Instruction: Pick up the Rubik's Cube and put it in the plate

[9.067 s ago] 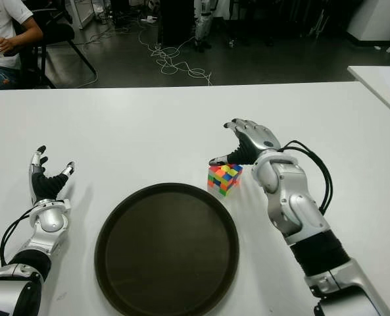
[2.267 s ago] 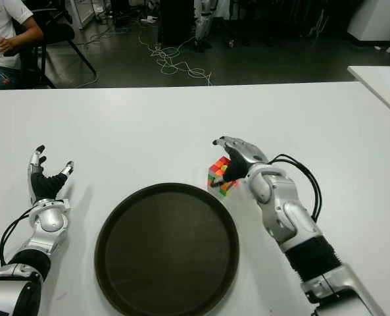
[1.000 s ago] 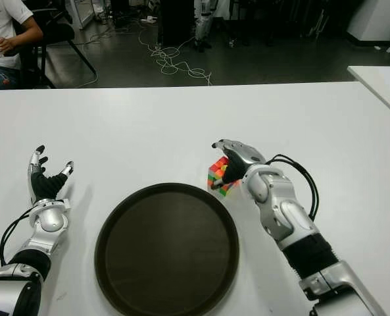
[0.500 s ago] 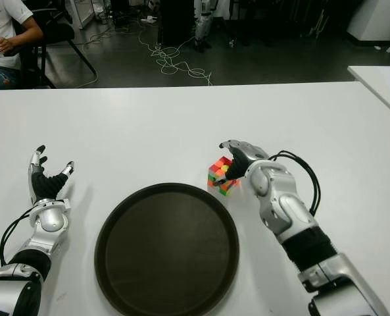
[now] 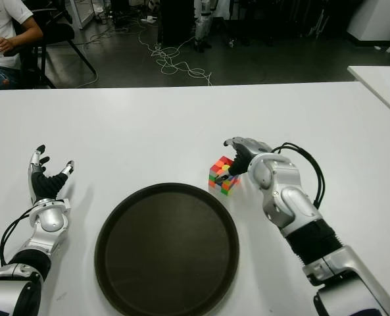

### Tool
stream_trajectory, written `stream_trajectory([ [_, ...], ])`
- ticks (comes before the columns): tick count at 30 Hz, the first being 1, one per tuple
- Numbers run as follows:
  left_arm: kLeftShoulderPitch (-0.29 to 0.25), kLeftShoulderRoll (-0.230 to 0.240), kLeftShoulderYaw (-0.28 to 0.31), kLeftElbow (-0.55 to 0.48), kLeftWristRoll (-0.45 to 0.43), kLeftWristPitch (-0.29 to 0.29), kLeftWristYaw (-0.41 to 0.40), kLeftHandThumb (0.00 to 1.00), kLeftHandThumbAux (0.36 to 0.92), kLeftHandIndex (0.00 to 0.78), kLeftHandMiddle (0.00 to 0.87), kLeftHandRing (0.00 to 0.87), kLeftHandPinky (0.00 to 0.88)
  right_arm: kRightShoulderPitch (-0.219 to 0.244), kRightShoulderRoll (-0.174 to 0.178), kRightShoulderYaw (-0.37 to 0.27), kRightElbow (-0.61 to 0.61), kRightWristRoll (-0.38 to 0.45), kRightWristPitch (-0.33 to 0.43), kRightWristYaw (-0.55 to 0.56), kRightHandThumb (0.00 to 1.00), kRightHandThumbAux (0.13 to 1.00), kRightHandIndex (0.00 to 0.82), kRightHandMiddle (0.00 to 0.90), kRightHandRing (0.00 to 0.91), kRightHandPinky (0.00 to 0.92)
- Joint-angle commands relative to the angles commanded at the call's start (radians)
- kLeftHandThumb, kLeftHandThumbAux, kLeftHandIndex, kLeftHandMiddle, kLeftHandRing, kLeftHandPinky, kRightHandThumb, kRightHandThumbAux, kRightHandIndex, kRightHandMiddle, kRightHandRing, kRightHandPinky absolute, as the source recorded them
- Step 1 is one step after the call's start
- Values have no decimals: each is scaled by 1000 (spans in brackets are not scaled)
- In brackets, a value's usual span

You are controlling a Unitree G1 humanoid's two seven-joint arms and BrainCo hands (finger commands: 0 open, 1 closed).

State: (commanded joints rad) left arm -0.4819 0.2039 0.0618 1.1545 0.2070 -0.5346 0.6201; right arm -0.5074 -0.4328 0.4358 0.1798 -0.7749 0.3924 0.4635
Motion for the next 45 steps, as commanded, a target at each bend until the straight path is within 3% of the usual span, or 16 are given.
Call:
stream_trajectory([
  [4,0,-1,-1,-1,3,2,6,0,745,80,108,103,92,2,-1,-6,-5,3,-1,0,0,634,5,28,34,34],
  [25,-2,-3,0,-1,2,7,4,0,754,80,103,96,86,6,-14,1,-25,2,-24,24,0,677,31,65,56,26],
  [38,-2,-3,-10,-4,12,7,13,0,793,92,119,105,73,21,-20,1,-44,0,-53,10,0,678,31,56,65,54],
  [45,-2,-3,-10,-5,11,8,13,0,795,89,117,104,68,24,-10,13,-45,-19,-37,16,0,700,44,75,74,47],
])
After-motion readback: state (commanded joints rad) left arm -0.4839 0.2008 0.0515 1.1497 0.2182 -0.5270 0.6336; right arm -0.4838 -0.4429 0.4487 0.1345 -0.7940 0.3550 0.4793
